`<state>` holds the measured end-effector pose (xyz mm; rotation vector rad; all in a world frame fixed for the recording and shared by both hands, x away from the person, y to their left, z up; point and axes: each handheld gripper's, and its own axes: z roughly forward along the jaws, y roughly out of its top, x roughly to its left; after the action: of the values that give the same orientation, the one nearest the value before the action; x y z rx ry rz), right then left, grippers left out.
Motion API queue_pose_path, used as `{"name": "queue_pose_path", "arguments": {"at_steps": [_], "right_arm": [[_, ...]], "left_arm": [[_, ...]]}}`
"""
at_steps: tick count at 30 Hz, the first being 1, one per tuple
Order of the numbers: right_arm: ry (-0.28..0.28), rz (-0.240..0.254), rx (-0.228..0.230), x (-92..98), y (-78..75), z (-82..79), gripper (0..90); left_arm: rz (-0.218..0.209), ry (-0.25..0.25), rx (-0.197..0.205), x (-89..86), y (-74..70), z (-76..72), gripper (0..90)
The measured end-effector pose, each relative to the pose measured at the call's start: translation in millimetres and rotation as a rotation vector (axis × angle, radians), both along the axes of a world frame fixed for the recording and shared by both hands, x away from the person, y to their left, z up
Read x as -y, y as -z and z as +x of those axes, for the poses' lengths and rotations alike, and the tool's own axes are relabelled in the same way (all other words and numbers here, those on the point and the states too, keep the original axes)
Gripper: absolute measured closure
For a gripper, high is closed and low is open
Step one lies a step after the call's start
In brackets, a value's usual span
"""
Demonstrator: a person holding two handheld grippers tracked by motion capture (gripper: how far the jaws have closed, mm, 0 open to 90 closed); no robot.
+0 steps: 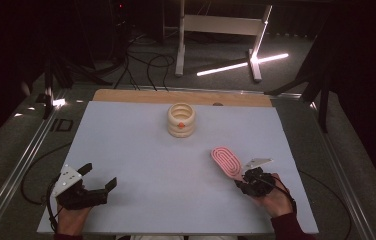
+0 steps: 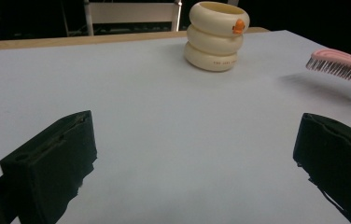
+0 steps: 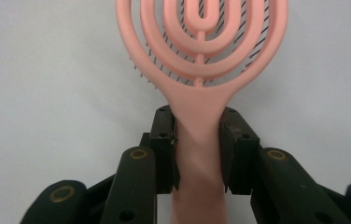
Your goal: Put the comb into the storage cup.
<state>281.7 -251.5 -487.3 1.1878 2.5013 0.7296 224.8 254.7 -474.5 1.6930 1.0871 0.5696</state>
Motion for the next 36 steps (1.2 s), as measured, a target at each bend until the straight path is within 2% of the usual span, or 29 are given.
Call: {"name": "queue_pose_path", "arguments": {"at_steps": [3, 7, 11, 19, 24, 30, 36], "right_arm": [[-0.001, 0.001, 0.015, -0.3, -2.6, 0.2, 70.1], [0.000, 0.007, 0.029, -1.2, -6.5, 0.0, 70.1], [0.002, 0.015, 0.051, -3.3, -13.0, -1.3, 70.1], [-0.012, 0.024, 0.096, -10.4, -24.7, -2.3, 70.1], [-0.013, 0.026, 0.115, -14.0, -28.8, -1.8, 70.1], [-0.019, 0.034, 0.140, -19.7, -33.7, -3.0, 70.1], [-0.030, 0.041, 0.159, -26.3, -38.7, -3.6, 70.2]], "left_arm": [[-0.009, 0.009, -0.015, 1.6, -4.5, 1.5, 0.0], [0.001, 0.011, -0.026, 1.8, -10.2, 3.6, 0.0], [-0.014, 0.010, -0.034, 1.9, -17.2, 6.4, 0.0], [0.012, 0.031, -0.028, 12.2, -32.4, 13.2, 0.0], [0.014, 0.041, -0.033, 18.3, -37.1, 18.1, 0.0], [0.031, 0.052, -0.058, 26.7, -41.3, 24.0, 0.0], [0.027, 0.066, -0.063, 32.6, -44.3, 27.9, 0.0]]}}
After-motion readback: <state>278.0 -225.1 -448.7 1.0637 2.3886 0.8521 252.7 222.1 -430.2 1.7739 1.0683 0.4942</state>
